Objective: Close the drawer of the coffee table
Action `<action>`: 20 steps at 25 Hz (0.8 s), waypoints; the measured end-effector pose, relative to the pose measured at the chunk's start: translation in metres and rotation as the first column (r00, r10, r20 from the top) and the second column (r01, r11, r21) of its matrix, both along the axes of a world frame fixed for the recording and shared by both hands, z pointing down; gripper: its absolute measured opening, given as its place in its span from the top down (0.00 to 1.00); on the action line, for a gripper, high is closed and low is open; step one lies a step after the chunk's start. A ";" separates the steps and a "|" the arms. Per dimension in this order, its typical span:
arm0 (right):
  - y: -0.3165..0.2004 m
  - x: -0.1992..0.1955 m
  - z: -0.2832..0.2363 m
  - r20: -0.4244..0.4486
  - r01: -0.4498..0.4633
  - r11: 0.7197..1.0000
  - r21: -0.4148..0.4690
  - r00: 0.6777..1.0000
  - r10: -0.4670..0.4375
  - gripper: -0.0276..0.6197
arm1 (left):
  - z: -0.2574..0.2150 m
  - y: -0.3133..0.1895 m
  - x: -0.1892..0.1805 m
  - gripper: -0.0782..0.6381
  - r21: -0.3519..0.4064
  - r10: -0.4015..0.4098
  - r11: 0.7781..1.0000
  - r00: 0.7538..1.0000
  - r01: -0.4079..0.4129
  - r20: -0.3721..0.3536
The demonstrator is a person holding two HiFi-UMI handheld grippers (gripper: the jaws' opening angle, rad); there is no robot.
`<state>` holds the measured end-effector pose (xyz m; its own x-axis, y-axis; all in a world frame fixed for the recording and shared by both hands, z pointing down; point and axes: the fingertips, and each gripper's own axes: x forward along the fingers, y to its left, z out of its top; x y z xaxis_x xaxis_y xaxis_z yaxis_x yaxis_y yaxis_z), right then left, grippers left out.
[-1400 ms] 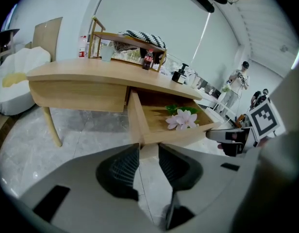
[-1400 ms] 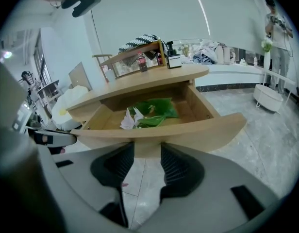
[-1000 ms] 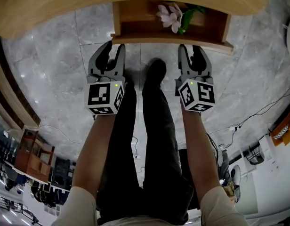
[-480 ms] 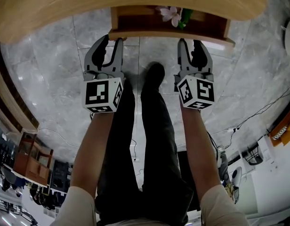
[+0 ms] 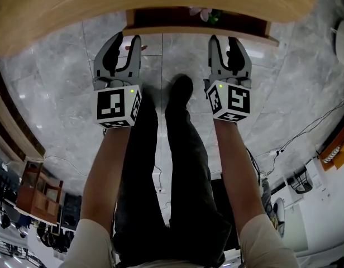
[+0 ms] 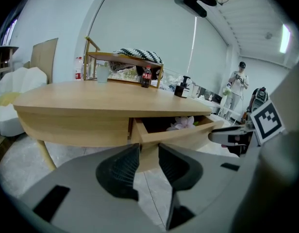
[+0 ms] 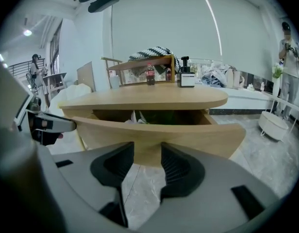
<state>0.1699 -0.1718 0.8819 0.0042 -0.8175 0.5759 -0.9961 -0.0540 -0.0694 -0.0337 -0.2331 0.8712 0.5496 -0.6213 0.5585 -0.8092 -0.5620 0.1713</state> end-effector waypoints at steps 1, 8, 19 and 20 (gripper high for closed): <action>-0.001 0.000 0.000 -0.011 0.003 1.000 0.007 1.000 -0.003 0.67 | 0.000 -0.001 0.000 0.70 0.009 0.001 1.000 1.000 -0.001 0.002; -0.008 0.003 0.001 -0.043 0.011 0.999 0.039 0.999 -0.010 0.68 | 0.002 -0.008 0.000 0.68 0.038 -0.012 0.999 1.000 0.013 -0.025; -0.031 0.008 0.001 -0.070 -0.019 0.992 0.121 0.997 0.028 0.68 | 0.011 -0.034 -0.004 0.56 0.022 -0.118 0.993 0.993 0.118 -0.030; -0.034 0.009 0.000 -0.076 -0.018 0.992 0.126 0.997 0.028 0.68 | 0.011 -0.037 -0.003 0.56 0.018 -0.130 0.991 0.991 0.131 -0.040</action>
